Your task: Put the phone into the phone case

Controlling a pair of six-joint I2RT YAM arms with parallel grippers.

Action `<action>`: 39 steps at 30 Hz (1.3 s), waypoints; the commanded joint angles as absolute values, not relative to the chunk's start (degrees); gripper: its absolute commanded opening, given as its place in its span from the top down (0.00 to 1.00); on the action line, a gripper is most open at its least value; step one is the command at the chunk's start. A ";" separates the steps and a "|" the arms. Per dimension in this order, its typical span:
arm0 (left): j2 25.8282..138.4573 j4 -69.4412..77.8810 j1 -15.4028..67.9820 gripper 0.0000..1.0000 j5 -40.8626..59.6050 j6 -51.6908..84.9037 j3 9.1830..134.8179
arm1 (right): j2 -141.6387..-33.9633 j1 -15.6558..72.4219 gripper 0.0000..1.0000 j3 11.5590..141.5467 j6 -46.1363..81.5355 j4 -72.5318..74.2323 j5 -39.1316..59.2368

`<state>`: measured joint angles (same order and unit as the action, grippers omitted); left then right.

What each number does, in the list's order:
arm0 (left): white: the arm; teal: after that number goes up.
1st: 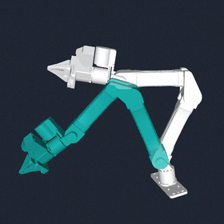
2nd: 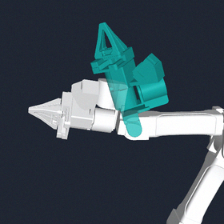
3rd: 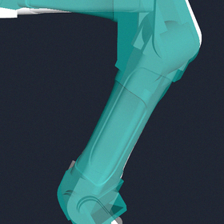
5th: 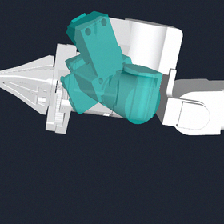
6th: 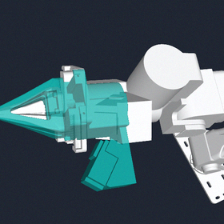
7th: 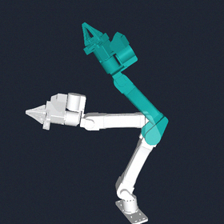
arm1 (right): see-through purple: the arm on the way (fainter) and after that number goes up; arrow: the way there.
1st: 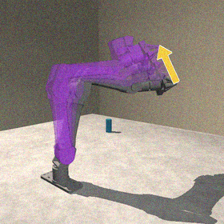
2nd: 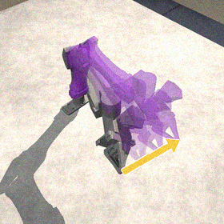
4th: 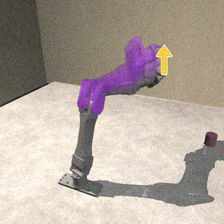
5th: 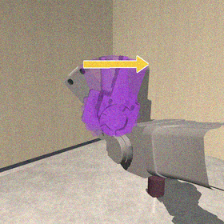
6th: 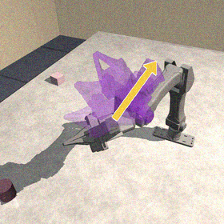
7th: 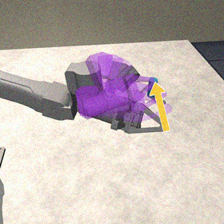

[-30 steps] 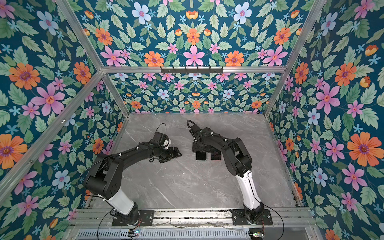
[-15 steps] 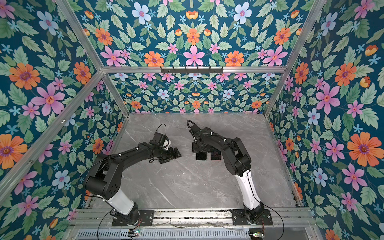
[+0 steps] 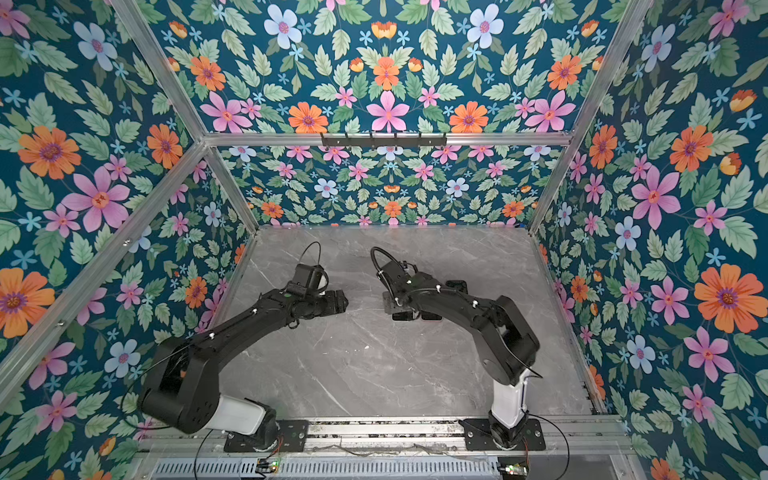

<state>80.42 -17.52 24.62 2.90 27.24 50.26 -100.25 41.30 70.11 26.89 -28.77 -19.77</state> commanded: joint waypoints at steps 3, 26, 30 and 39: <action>76.16 -7.24 25.52 0.00 -21.25 25.94 41.93 | -85.00 38.93 0.09 51.47 15.32 -2.91 -36.87; 82.15 63.66 -2.99 0.10 9.45 0.58 14.51 | -79.90 1.90 0.01 22.33 0.20 40.32 -4.78; 91.88 78.66 -2.99 0.11 6.78 0.82 11.94 | -82.98 -3.95 0.01 18.07 3.28 50.75 6.08; 92.55 71.91 -1.68 0.00 1.67 0.88 16.26 | -82.89 -0.92 0.01 18.77 1.56 49.08 0.64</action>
